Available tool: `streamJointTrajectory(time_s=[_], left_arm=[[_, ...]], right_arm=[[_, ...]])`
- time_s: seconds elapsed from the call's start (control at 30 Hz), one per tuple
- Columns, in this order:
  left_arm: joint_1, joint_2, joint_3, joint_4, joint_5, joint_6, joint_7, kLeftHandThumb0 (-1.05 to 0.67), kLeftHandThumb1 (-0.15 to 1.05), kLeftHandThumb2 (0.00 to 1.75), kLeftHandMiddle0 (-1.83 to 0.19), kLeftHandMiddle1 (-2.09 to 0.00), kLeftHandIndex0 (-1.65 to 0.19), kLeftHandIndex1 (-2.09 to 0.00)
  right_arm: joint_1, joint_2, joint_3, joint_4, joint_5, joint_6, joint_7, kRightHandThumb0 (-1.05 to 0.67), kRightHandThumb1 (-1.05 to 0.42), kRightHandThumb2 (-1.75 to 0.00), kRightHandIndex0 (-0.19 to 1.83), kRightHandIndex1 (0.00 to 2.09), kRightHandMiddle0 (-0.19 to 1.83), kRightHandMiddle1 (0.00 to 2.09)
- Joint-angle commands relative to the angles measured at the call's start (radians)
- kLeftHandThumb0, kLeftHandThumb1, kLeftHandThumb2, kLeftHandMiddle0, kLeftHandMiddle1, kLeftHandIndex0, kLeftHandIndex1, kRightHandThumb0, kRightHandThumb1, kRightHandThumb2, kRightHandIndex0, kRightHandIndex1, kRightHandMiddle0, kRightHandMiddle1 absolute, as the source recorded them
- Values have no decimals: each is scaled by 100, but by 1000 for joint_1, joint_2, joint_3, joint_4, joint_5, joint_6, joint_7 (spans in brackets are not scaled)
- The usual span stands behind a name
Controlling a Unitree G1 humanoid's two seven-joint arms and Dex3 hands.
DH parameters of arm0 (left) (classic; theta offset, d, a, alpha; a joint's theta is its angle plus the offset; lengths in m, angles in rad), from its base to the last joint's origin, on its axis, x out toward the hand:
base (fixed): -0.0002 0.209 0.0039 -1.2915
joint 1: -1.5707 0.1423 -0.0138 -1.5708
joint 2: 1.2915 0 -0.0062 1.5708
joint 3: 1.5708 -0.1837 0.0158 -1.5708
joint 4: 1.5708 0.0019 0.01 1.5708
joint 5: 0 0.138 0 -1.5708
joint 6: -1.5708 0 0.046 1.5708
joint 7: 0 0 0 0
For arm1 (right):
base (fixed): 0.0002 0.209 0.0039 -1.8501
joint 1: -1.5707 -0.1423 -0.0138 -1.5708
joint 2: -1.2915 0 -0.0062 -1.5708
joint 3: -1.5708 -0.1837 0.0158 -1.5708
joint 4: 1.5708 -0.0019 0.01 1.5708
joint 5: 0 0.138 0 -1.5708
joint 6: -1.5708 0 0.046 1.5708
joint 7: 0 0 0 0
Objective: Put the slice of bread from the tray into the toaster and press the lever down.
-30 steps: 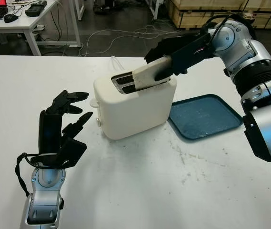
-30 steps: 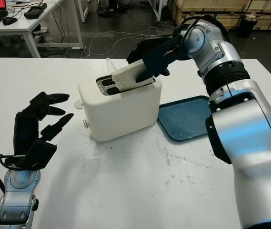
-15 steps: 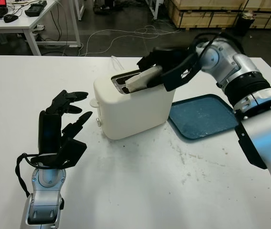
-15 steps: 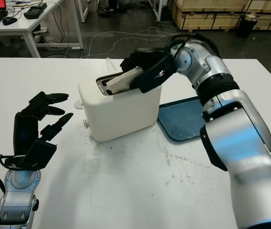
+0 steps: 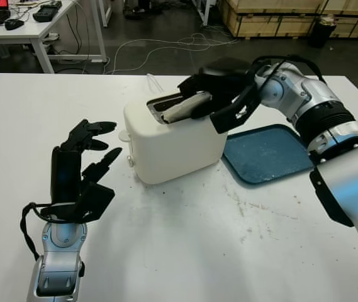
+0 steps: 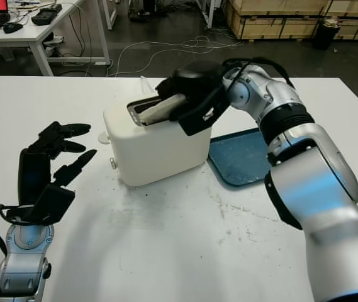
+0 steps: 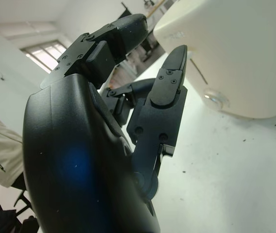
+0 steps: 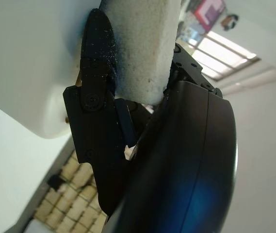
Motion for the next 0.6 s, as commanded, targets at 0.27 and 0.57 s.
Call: streamJointTrajectory(time_s=[0.27,0.57], left_arm=[[6,1,-1,7,-6,-15,-3,-21,92,4,-49,-126,-57,-73],[4,2,-2,11,-2,-16,0,-20,92,3,-49,-126,-57,-74]], right_arm=[[-51,-89,150,-80,-248,9,-253,-86,-90,-1,28,81,68,17],[-53,-116,115,-102,-229,14,-298,-81,-92,-2,36,54,71,1]])
